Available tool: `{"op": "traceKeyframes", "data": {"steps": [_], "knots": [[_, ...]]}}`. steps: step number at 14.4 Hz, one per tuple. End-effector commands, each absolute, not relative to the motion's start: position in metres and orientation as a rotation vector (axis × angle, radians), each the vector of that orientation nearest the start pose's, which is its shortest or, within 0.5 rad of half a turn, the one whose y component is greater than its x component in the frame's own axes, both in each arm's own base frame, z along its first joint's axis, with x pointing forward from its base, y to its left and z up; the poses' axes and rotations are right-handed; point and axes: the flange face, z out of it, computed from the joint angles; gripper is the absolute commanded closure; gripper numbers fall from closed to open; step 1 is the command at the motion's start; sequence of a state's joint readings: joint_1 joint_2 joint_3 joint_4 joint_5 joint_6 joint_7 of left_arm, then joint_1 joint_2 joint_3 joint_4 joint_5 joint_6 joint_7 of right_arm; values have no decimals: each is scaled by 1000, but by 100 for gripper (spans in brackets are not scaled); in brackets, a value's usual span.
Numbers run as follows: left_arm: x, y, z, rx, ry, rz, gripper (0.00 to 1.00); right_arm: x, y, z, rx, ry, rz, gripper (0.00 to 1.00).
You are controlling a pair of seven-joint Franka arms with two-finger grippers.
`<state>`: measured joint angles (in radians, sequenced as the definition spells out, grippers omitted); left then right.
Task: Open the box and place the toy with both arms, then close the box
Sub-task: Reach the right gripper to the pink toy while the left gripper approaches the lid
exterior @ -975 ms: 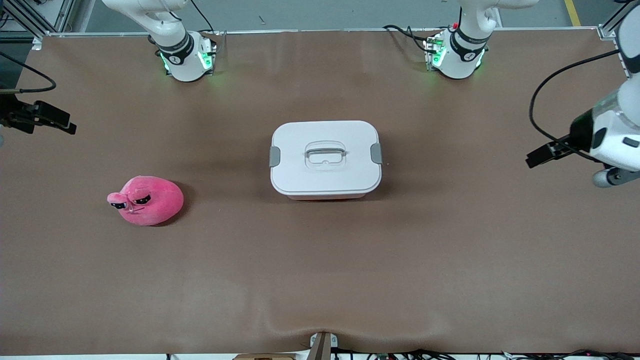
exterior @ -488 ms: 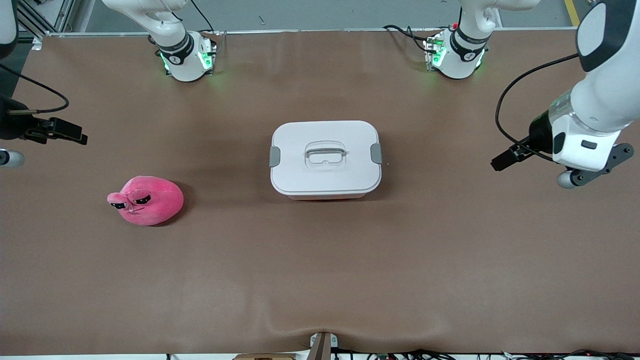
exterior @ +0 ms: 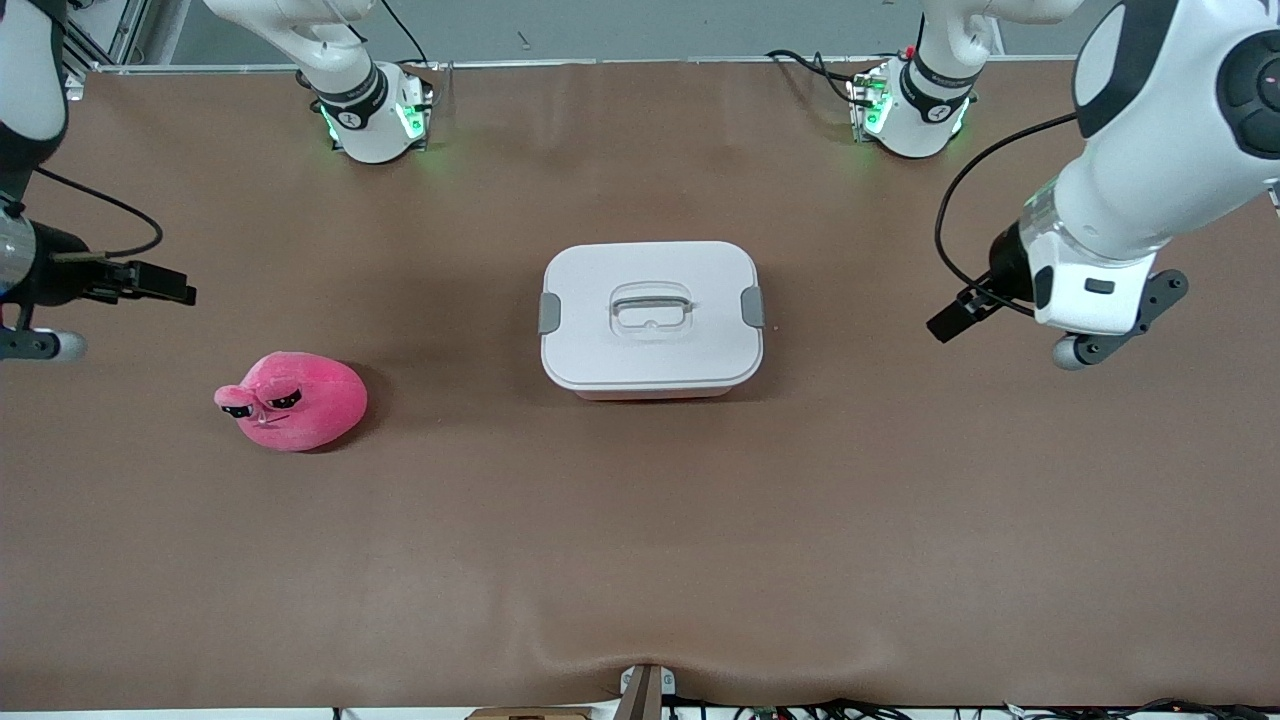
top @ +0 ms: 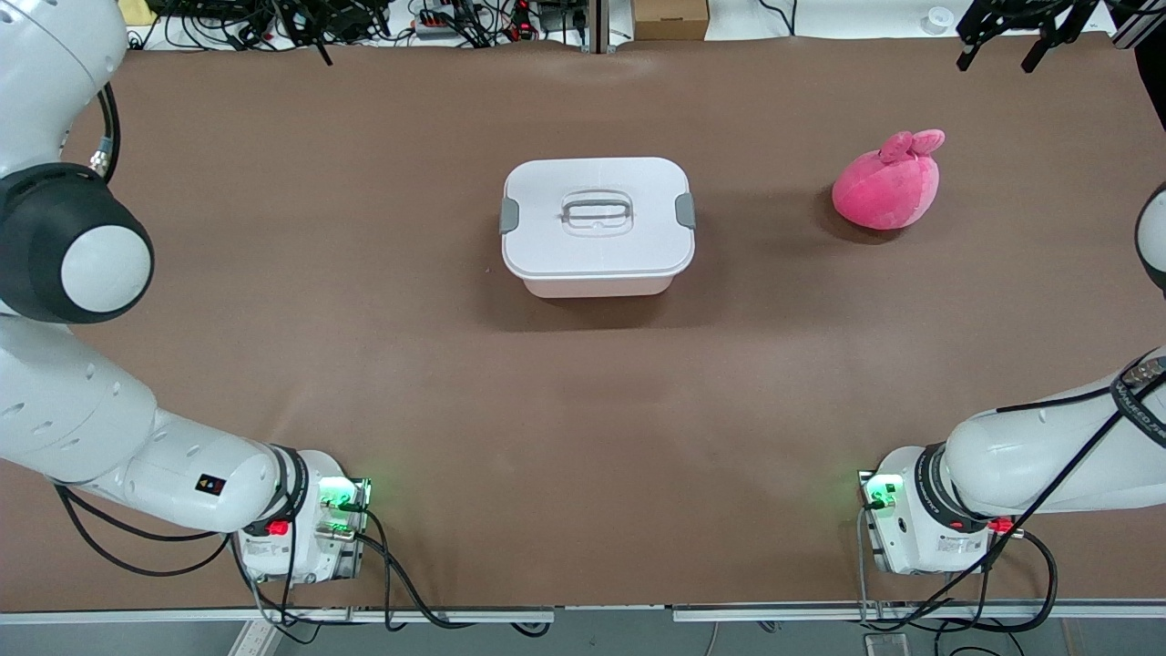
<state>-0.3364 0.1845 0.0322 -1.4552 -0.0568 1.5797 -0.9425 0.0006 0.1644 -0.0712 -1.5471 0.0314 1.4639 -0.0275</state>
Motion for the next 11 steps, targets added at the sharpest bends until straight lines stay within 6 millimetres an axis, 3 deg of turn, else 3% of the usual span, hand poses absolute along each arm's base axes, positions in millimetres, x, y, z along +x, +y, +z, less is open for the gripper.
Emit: {"op": "traceKeyframes", "data": {"steps": [1,3,4,6,8,11], "knots": [[579,-208,572,-2964,-1077,133,0,596,-37,515,-3076,80,429,0],[577,-222,565,-2946,-1107,146,0,596,-37,514,-3076,31,429,0],[576,-229,565,-2949,-1114,132,0,598,-34,513,-3070,-74,414,0],[573,-244,563,-2946,-1121,125,0,606,-27,514,-3092,-142,311,0],[575,-247,561,-2917,-1223,112,0,610,-25,515,-3099,-156,261,0],[576,-268,543,-2885,-1271,117,0,609,1,507,-3113,-230,251,0]]}}
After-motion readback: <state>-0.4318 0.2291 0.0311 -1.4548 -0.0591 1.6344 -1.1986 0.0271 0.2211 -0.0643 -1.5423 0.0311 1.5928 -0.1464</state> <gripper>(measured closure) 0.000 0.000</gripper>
